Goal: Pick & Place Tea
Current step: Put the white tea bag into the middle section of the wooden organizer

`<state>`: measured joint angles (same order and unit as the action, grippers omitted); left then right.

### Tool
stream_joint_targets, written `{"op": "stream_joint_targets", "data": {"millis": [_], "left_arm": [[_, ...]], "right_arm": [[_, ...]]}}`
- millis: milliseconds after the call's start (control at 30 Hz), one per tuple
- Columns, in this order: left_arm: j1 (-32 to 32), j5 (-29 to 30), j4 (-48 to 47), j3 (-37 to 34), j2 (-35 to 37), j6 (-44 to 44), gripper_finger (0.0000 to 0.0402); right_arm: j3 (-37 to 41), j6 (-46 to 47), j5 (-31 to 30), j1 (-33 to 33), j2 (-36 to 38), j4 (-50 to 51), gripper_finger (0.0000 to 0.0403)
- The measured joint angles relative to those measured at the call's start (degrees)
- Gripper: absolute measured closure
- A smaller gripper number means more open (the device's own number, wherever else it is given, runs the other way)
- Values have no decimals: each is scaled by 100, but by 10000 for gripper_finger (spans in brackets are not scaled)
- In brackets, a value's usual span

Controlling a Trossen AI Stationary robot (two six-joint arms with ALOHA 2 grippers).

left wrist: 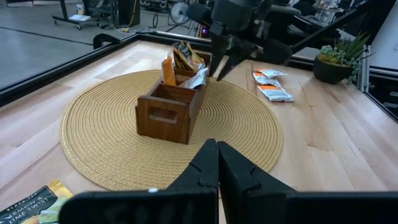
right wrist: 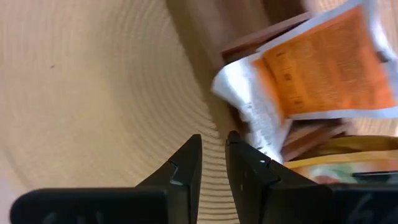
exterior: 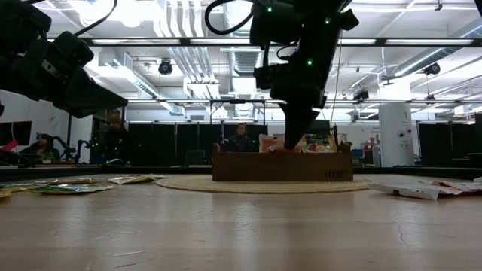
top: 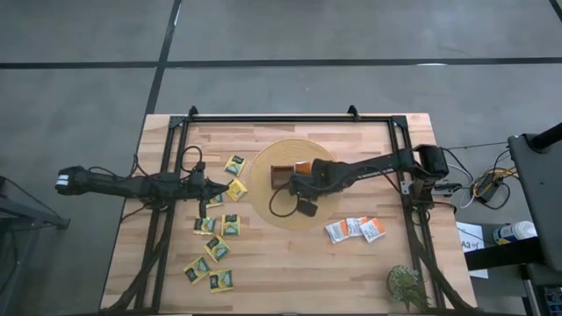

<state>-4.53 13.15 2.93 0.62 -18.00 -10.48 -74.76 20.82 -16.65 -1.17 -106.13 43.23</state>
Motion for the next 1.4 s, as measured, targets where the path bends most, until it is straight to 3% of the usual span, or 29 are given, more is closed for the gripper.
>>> {"op": "stream_joint_targets", "data": {"millis": [100, 267, 333, 600, 933, 1400], "left_arm": [[1, 0, 1, 0, 0, 0, 402], [2, 0, 1, 0, 2, -2, 402], [1, 0, 0, 1, 1, -2, 402], [2, 0, 1, 2, 0, 0, 402], [0, 0, 1, 0, 0, 0, 402], [1, 0, 1, 1, 0, 0, 402]], "right_arm": [[0, 2, -478, 60, 0, -12, 335], [0, 112, -2032, 216, 0, -14, 335], [0, 252, -2395, 274, 0, -12, 335], [0, 212, -2063, 272, 9, -5, 335], [0, 214, -2095, 274, 57, -37, 335], [11, 582, -4018, 422, -85, -442, 335]]}}
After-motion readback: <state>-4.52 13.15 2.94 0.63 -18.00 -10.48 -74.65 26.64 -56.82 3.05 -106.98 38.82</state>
